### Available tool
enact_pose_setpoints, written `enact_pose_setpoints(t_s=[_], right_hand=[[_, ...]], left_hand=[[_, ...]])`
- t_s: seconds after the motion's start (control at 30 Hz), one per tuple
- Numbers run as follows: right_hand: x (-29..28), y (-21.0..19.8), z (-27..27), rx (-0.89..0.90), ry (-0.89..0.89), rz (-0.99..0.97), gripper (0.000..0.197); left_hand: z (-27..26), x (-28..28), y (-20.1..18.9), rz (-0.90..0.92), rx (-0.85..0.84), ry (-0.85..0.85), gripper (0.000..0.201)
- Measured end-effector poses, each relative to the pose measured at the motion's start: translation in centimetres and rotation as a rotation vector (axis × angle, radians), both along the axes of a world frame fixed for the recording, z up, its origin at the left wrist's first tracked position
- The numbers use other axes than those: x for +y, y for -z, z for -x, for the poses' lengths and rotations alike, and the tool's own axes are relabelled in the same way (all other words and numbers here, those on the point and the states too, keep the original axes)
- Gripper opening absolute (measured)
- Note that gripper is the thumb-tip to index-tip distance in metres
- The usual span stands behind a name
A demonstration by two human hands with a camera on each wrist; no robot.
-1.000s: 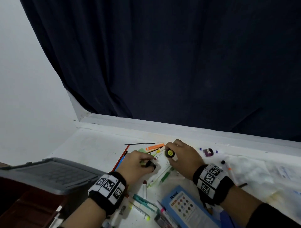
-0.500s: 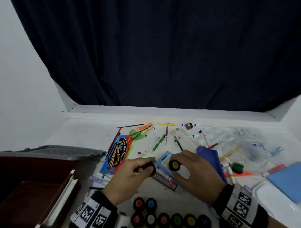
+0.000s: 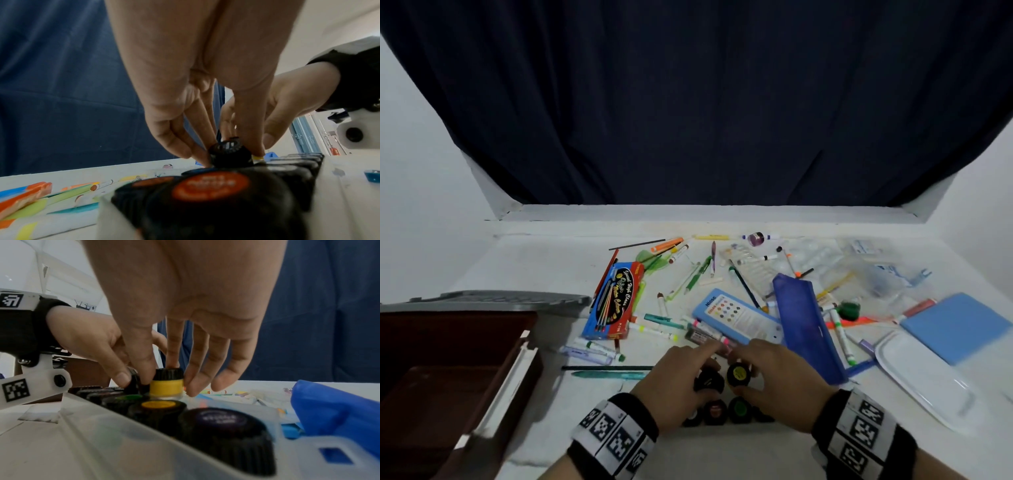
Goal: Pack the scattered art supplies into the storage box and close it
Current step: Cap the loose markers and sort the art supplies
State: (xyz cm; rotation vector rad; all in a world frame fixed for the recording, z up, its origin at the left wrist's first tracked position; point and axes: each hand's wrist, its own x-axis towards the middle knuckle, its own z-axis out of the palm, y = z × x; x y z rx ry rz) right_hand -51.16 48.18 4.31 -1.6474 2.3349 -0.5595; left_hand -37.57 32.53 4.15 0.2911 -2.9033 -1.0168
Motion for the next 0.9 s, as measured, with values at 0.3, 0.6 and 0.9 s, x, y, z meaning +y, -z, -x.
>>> enact_pose_setpoints(t_s=[0.3,0.6,0.9], right_hand=[[-0.3,0.2,-0.4,-0.025,-0.03,-0.046,0.014],[-0.8,0.0,0.4,0.02,0.06,-0.155,0.023],[-2.2,-0.3,1.2,0.1,0.019,-0.262,0.032]], left_hand=[[0.5,-0.1,1.0,0.101,-0.037,0.019,0.058],[0.6,-0.3,1.5,0.308,-0.112,0.018,0.027],[1.2,-0.7,1.3,0.175,-0.12,-0.113,0.028]])
